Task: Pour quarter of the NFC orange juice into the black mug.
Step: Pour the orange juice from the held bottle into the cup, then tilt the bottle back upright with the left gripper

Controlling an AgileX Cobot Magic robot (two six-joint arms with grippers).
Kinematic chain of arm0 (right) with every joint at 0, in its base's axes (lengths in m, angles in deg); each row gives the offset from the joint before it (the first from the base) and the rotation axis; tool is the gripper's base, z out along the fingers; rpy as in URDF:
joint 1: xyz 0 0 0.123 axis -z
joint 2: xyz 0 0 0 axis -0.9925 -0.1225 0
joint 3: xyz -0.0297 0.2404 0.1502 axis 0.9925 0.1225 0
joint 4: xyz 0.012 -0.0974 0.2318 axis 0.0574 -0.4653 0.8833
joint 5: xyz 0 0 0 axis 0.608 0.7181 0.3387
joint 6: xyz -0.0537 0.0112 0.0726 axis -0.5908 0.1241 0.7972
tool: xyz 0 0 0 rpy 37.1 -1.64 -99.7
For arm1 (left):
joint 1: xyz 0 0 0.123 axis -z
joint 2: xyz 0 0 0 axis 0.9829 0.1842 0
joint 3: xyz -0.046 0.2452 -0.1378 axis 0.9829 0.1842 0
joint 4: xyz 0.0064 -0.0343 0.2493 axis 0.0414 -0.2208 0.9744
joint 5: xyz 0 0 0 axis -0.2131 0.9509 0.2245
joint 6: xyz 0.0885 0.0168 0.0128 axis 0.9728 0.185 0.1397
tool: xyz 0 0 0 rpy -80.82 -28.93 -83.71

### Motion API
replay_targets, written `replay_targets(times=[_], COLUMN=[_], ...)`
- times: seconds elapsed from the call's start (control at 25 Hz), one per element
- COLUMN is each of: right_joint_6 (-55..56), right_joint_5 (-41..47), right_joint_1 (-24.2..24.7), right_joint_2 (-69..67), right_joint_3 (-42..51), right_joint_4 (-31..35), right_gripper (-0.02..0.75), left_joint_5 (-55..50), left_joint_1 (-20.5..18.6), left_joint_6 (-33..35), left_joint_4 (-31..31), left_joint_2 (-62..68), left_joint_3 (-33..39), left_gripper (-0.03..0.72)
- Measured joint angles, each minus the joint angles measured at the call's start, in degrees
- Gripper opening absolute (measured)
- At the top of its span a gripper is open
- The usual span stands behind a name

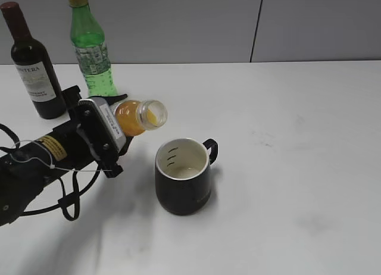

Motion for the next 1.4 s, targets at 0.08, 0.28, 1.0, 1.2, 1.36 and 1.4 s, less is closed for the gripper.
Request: replay_targets(times=[0.08,0.28,1.0,1.2,1.36,1.4], right_joint_6=[0.0,0.0,0.0,0.0,0.0,0.0], right_joint_5=[0.0,0.0,0.0,0.0,0.0,0.0], right_joint_1=[0.0,0.0,0.0,0.0,0.0,0.0], right_joint_2=[0.0,0.0,0.0,0.0,0.0,0.0], right_joint_3=[0.0,0.0,0.0,0.0,0.0,0.0], right_joint_4=[0.0,0.0,0.0,0.0,0.0,0.0], right_gripper=[0.480,0.480,0.480,0.480,0.480,0.480], left_joint_5=[0.1,0.7,0.4,0.4,0.4,0.4], left_joint_1=[0.0,0.0,0.0,0.0,-0.1,-0.1], left_joint_6=[0.3,1.2,6.3,8.8,10.5,11.0], left_joint_4=[0.0,-0.2,2.2,2.1,1.5,1.5], left_joint_2=[0.0,1.4,5.4,5.4,5.4,5.4], left_joint_3=[-1.1,-3.8,-4.0,-4.0,-4.0,-4.0], left_gripper=[0.469,0.469,0.469,0.469,0.469,0.469])
